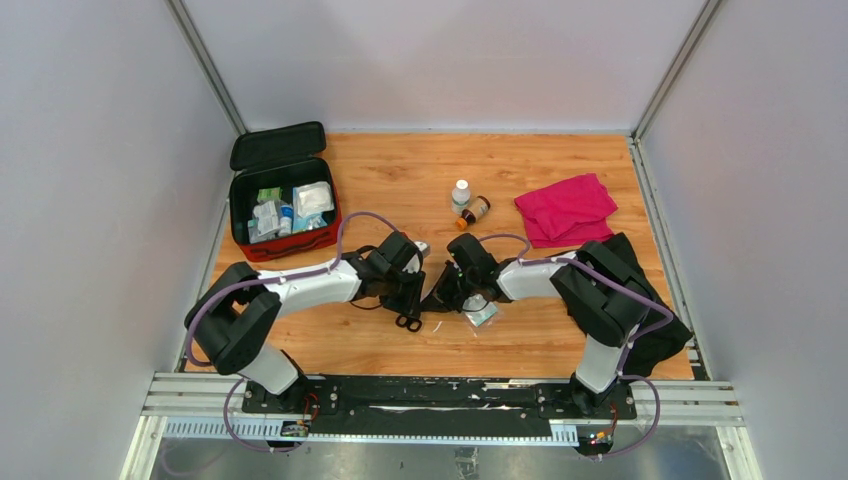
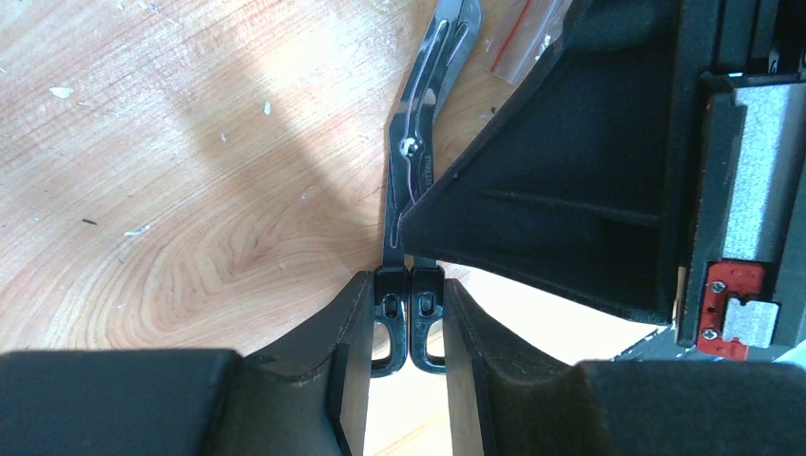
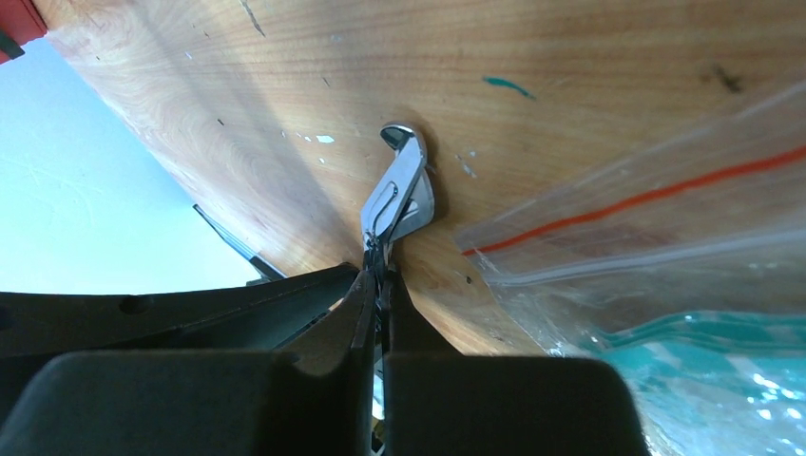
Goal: Organize the medicine kit
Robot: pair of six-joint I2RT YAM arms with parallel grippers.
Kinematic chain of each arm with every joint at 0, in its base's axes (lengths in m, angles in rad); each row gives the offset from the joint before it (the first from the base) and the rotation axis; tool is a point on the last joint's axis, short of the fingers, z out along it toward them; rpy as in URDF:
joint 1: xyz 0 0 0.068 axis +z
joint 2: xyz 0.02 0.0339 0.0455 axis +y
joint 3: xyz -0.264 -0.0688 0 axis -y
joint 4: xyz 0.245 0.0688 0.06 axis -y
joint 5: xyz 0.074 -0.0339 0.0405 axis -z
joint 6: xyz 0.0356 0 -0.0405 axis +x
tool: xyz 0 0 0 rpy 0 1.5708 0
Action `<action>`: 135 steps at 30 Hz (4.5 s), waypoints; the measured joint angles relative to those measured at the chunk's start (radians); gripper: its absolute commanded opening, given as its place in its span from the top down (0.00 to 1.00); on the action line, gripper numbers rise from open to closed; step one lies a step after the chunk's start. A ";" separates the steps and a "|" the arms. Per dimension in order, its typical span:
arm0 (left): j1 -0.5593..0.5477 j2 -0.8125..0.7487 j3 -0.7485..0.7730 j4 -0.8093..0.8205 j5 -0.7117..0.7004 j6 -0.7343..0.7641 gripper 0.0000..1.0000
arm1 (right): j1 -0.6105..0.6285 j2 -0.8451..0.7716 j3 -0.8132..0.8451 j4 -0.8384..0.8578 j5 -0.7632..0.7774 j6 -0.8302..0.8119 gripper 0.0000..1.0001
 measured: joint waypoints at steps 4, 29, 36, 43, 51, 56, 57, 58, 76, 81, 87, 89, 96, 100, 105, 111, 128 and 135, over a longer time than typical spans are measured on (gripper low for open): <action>0.000 -0.010 0.000 -0.008 -0.002 0.000 0.55 | 0.001 0.001 0.000 0.004 -0.004 -0.005 1.00; -0.008 -0.515 -0.004 0.005 -0.059 -0.011 0.21 | 0.000 -0.321 0.010 0.055 0.030 -0.449 1.00; -0.008 -0.640 -0.002 0.036 -0.061 0.003 0.21 | -0.065 -0.478 0.011 0.073 -0.087 -0.614 1.00; -0.008 -0.707 0.015 0.053 -0.038 0.034 0.25 | -0.154 -0.577 0.051 -0.010 -0.263 -0.739 1.00; -0.008 -0.707 0.018 0.124 0.060 0.050 0.34 | -0.178 -0.660 0.135 -0.022 -0.465 -0.784 1.00; -0.008 -0.697 0.018 0.189 0.135 0.040 0.40 | -0.179 -0.668 0.139 -0.003 -0.528 -0.771 1.00; -0.008 -0.697 0.018 0.201 0.147 0.037 0.41 | -0.179 -0.668 0.139 0.000 -0.533 -0.766 1.00; -0.008 -0.695 0.018 0.219 0.163 0.031 0.43 | -0.179 -0.668 0.139 0.004 -0.538 -0.758 1.00; -0.007 -0.632 0.011 0.366 0.322 -0.030 0.86 | -0.179 -0.663 0.139 0.105 -0.554 -0.671 1.00; -0.006 -0.632 0.011 0.370 0.315 -0.047 1.00 | -0.183 -0.664 0.139 0.113 -0.560 -0.674 0.86; -0.008 -0.632 0.005 0.365 0.294 -0.050 1.00 | -0.199 -0.694 0.134 0.060 -0.497 -0.703 0.45; -0.008 -0.634 0.005 0.345 0.255 -0.044 1.00 | -0.209 -0.727 0.132 0.009 -0.444 -0.731 0.39; 0.021 -0.639 0.042 0.168 0.096 0.015 1.00 | -0.217 -0.855 0.132 -0.163 -0.256 -0.826 0.33; 0.225 -0.606 0.101 0.076 0.067 0.035 1.00 | -0.223 -0.875 0.132 -0.241 -0.182 -0.840 0.34; 0.616 -0.436 0.196 0.013 0.116 0.035 1.00 | -0.227 -0.880 0.106 -0.300 -0.139 -0.832 0.34; 0.795 -0.079 0.478 -0.133 0.118 0.108 1.00 | -0.228 -0.916 0.076 -0.355 -0.114 -0.803 0.35; 1.025 0.483 0.875 -0.412 0.171 0.259 0.97 | -0.229 -0.932 0.065 -0.456 -0.087 -0.781 0.36; 1.029 0.505 0.872 -0.442 0.153 0.267 0.67 | -0.229 -0.910 0.065 -0.468 -0.087 -0.781 0.37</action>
